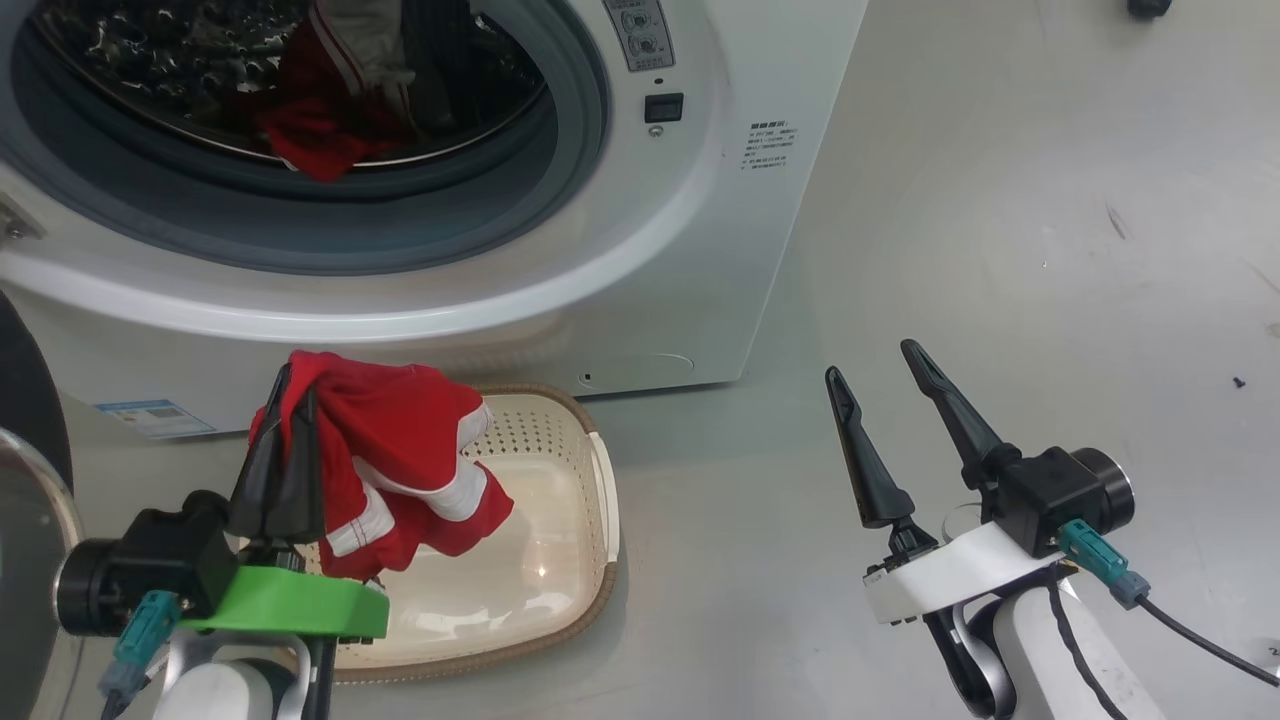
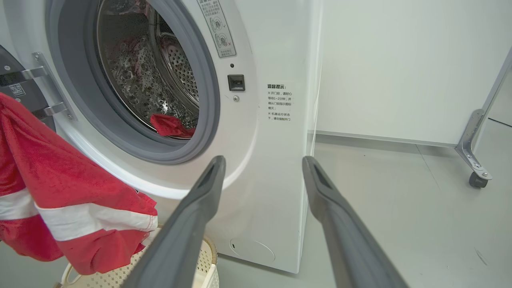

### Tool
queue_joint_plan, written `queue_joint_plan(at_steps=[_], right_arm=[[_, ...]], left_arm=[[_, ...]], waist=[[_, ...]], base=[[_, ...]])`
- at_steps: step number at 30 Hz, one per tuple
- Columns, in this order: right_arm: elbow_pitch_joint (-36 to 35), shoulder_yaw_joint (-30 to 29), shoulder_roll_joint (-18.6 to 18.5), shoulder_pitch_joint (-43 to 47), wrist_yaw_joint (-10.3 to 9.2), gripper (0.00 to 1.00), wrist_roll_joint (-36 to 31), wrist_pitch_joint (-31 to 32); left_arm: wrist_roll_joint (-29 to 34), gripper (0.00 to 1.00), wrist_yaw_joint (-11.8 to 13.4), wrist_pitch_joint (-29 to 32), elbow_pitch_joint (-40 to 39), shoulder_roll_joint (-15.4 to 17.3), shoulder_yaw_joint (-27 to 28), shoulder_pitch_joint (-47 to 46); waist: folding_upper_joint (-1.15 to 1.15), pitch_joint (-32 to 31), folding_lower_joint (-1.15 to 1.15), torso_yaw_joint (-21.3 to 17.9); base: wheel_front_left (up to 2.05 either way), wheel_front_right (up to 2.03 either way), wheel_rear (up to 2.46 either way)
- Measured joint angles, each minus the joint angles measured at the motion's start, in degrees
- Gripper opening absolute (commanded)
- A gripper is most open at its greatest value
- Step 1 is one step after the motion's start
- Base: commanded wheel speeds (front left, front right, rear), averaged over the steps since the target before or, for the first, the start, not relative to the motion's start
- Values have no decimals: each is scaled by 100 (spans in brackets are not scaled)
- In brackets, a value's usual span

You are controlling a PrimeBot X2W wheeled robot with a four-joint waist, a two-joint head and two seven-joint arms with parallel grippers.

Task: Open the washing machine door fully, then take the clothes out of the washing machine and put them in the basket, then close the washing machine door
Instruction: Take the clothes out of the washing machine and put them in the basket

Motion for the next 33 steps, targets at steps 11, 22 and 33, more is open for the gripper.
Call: queue_joint_plan(at_steps=[11, 22, 33], right_arm=[[-254, 66, -2, -240, 29, 100, -105, -1], [-538, 240, -2, -650, 22, 100, -23, -1], [-647, 413, -2, -1012, -81, 100, 211, -1]], left_arm=[[-304, 0, -81, 300, 1114, -23, 14, -42], [-489, 0, -277, 691, 2154, 170, 180, -1091], [-617, 0, -444, 1074, 3294, 353, 277, -1956]], waist=[[0, 623, 0, -150], [0, 1421, 0, -489], [0, 2198, 1, -855]], base=[[0, 0, 0], [0, 0, 0], [0, 0, 0]])
